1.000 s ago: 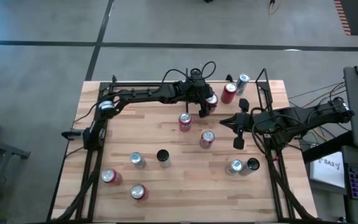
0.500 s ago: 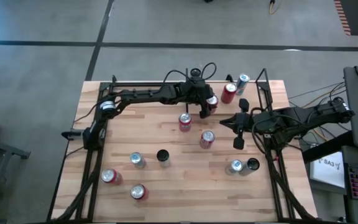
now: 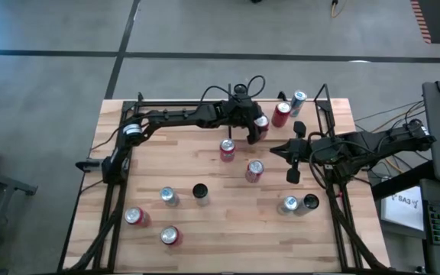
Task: Place canned beverage on shelf
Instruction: Put the bottom right orange soda can on the shelf
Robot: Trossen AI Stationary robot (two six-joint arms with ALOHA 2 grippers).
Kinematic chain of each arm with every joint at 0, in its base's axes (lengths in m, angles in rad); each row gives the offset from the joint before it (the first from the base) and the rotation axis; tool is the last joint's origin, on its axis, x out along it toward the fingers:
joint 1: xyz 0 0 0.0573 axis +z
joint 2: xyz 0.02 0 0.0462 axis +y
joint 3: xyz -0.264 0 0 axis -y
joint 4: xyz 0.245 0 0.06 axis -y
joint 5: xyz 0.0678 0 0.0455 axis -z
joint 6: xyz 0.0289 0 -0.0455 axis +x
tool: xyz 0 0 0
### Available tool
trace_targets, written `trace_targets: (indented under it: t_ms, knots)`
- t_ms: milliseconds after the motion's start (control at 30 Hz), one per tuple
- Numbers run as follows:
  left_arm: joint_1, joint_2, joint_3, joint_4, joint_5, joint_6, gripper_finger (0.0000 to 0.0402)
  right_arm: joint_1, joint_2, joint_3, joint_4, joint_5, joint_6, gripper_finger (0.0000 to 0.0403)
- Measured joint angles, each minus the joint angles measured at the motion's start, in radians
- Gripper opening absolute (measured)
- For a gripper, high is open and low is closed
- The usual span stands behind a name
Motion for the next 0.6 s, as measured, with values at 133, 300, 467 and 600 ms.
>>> trace_targets:
  t_ms: [133,300,467,600]
  knots:
    - [0.0,0.0,0.0,0.008,-0.006,-0.035,0.0291,0.0,0.0,0.0,0.0,0.0,0.001,0.0009]
    - [-0.002,0.0,-0.005,0.012,-0.019,-0.041,0.0291,0.0,0.0,0.0,0.0,0.0,0.001,0.0009]
    - [-0.002,0.0,-0.007,0.014,-0.052,-0.04,0.0291,0.0,0.0,0.0,0.0,0.0,0.002,0.0009]
    - [-0.003,0.0,-0.013,0.015,-0.054,-0.035,0.0291,0.0,0.0,0.0,0.0,0.0,0.002,0.0009]
